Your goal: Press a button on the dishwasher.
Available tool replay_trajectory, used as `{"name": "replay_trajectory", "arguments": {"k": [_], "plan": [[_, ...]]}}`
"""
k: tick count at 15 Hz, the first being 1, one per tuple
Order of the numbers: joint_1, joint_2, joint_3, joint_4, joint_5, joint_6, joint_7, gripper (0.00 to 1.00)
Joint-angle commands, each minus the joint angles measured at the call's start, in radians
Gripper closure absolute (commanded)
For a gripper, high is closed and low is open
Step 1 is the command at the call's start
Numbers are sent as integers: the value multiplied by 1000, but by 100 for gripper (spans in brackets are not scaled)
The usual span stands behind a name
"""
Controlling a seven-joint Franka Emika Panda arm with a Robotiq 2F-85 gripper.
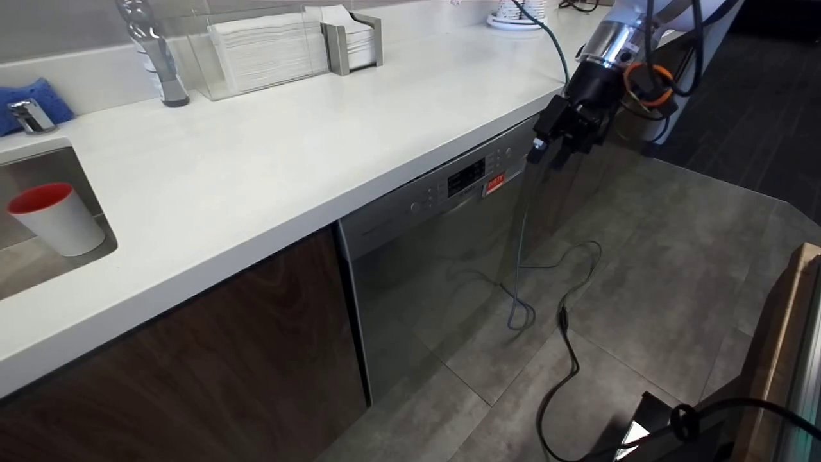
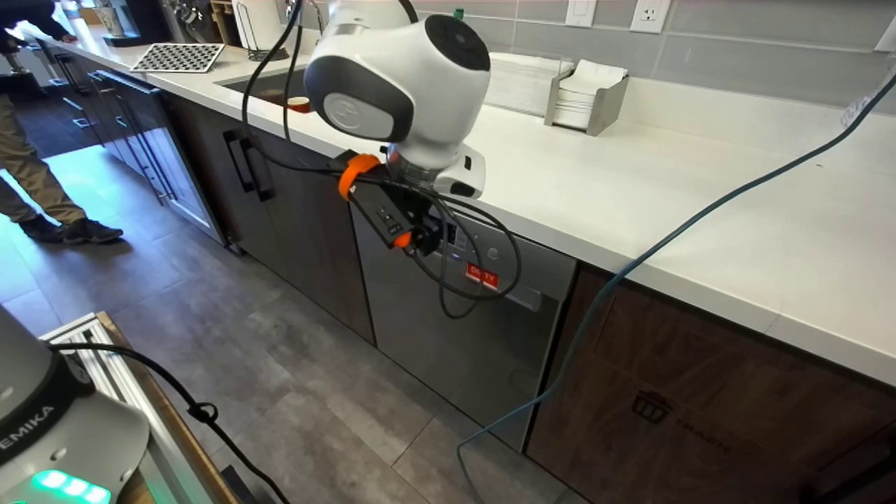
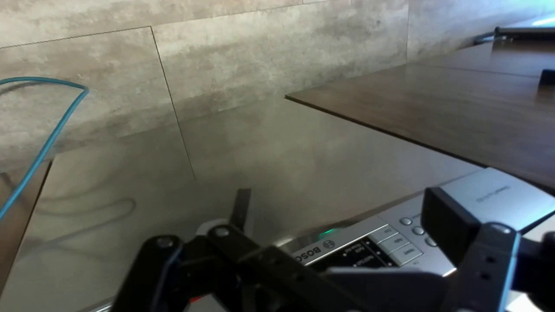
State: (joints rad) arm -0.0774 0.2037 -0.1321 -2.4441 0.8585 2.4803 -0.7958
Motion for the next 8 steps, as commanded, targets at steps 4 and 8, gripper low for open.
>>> {"name": "replay_trajectory", "arguments": {"k": [4, 8], "plan": [[-66, 178, 68, 135, 166, 106, 73, 0], [-77, 170, 76, 123, 117, 103, 58, 0]]}}
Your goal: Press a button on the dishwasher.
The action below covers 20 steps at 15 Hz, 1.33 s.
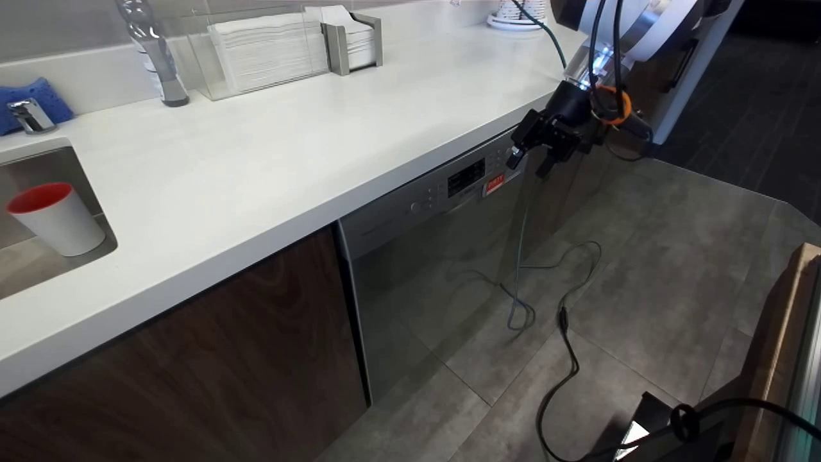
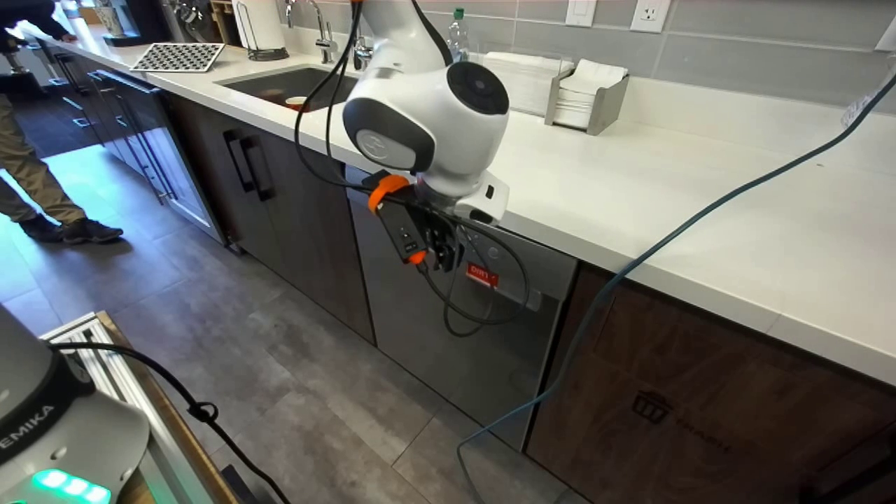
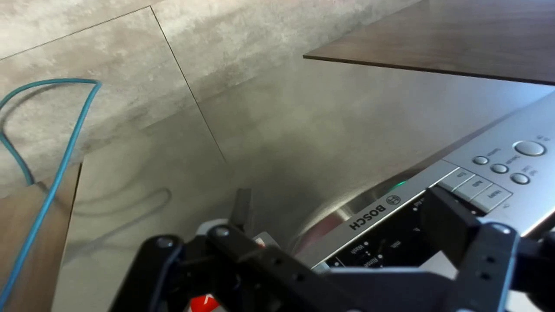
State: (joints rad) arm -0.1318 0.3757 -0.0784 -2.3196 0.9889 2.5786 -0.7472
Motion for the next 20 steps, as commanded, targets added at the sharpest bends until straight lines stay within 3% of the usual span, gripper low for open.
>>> {"name": "replay_trajectory", "arguments": {"k": [1, 3, 11, 20], "plan": [[-23, 4, 24, 4, -12, 7, 9, 0], [-23, 6, 25, 7, -11, 8, 9, 0], [-41, -5, 50, -29, 173, 37, 24, 0], [-42, 8, 51, -42, 476, 41, 20, 0]]}}
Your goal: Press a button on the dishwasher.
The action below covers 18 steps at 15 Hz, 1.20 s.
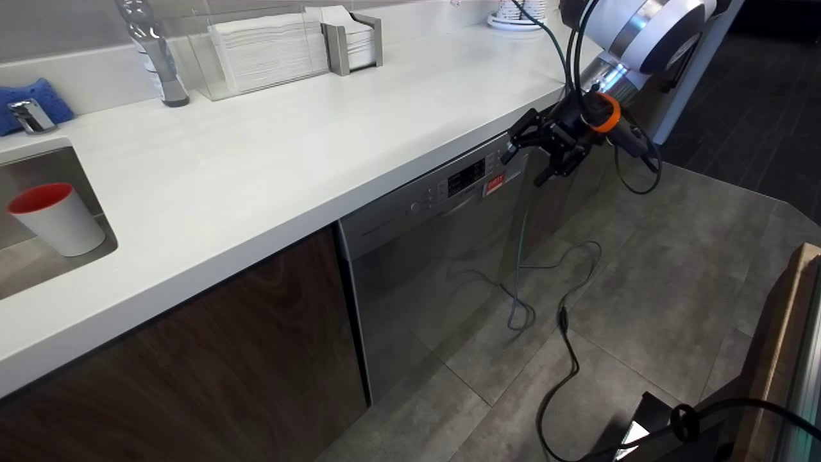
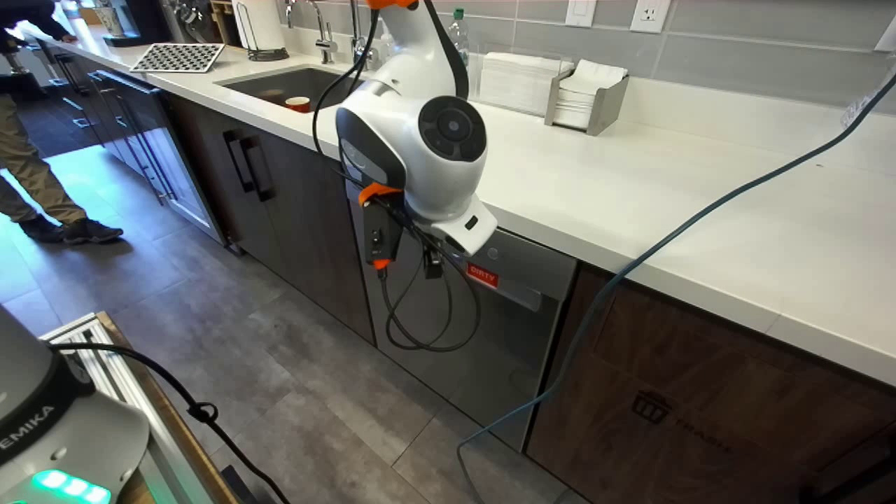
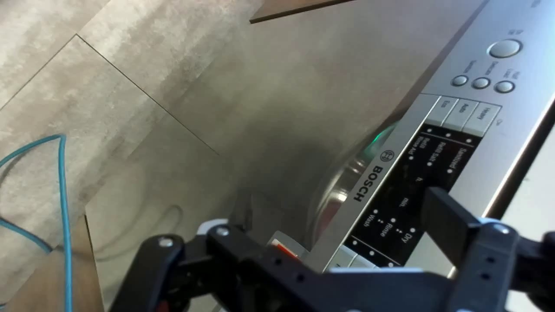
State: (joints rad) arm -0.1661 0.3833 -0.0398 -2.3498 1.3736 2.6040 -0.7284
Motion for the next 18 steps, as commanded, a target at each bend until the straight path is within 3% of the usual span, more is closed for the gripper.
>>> {"name": "replay_trajectory", "arguments": {"k": [1, 3, 4, 13, 18], "plan": [[-10, 1, 12, -13, 123, 8, -4, 6], [-10, 3, 11, -12, 180, 2, -15, 31], [-11, 6, 10, -9, 207, -1, -21, 31], [-8, 33, 4, 3, 420, -9, -54, 95], [-7, 48, 1, 15, 547, -13, -85, 100]]}}
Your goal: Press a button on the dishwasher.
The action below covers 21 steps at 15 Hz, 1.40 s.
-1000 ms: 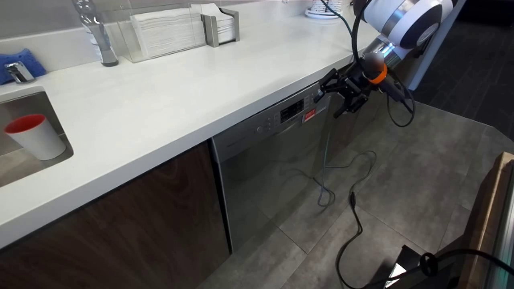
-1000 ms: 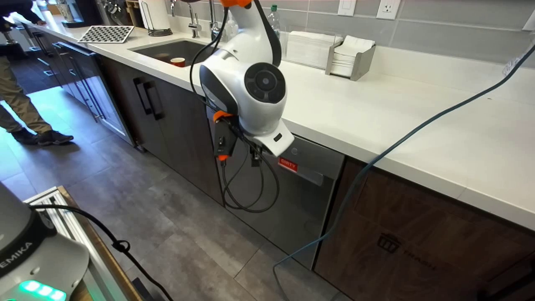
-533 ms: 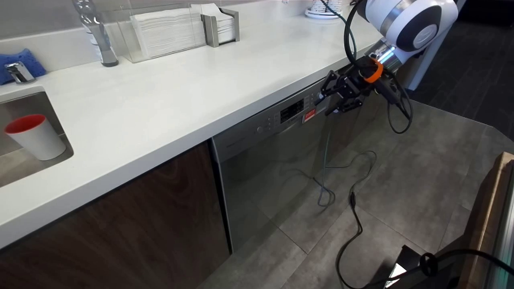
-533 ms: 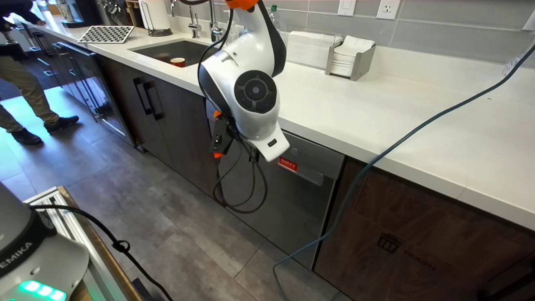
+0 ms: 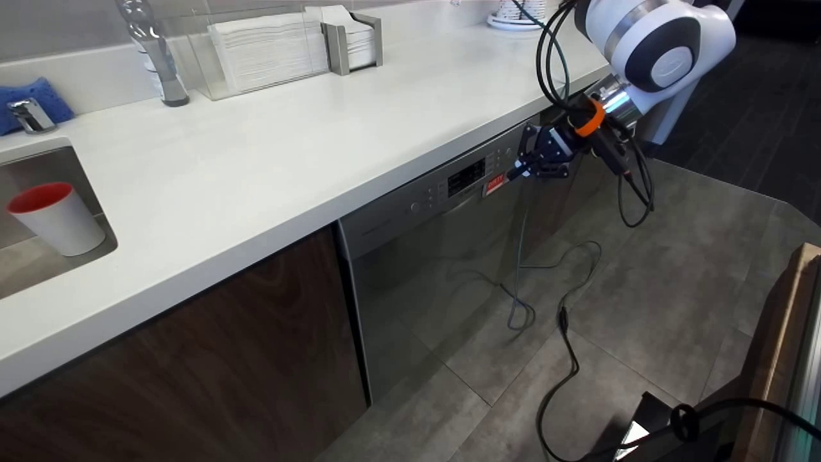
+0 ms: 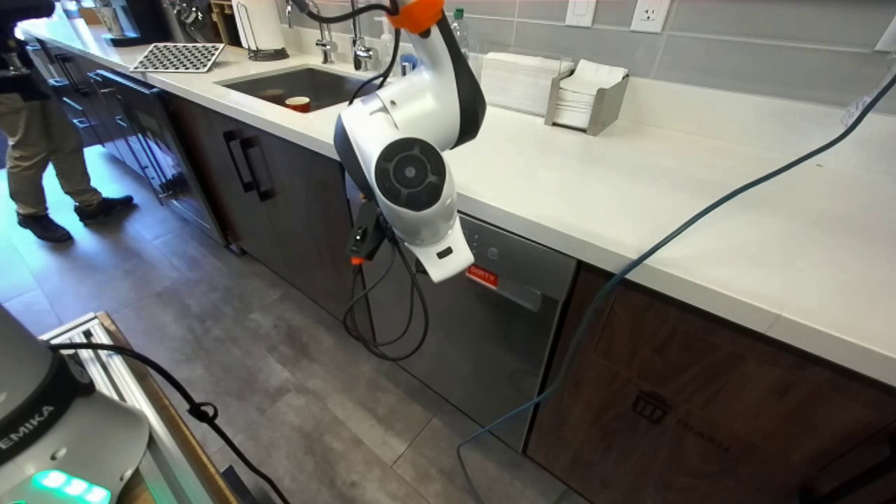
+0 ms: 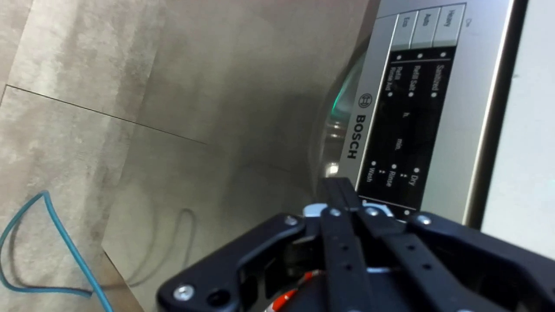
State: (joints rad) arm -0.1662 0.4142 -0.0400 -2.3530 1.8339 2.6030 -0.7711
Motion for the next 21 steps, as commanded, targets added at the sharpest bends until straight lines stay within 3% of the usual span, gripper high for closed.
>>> {"name": "replay_trajectory", "arguments": {"k": [1, 2, 3, 8, 21], "plan": [[-6, 18, 0, 20, 108, -11, -48, 100], [-6, 21, -1, 22, 129, -15, -53, 100], [51, 22, -59, 22, 152, -32, -43, 100], [85, 39, -107, 33, 207, -73, -37, 100], [109, 105, -136, 95, 247, -110, -9, 100]]}}
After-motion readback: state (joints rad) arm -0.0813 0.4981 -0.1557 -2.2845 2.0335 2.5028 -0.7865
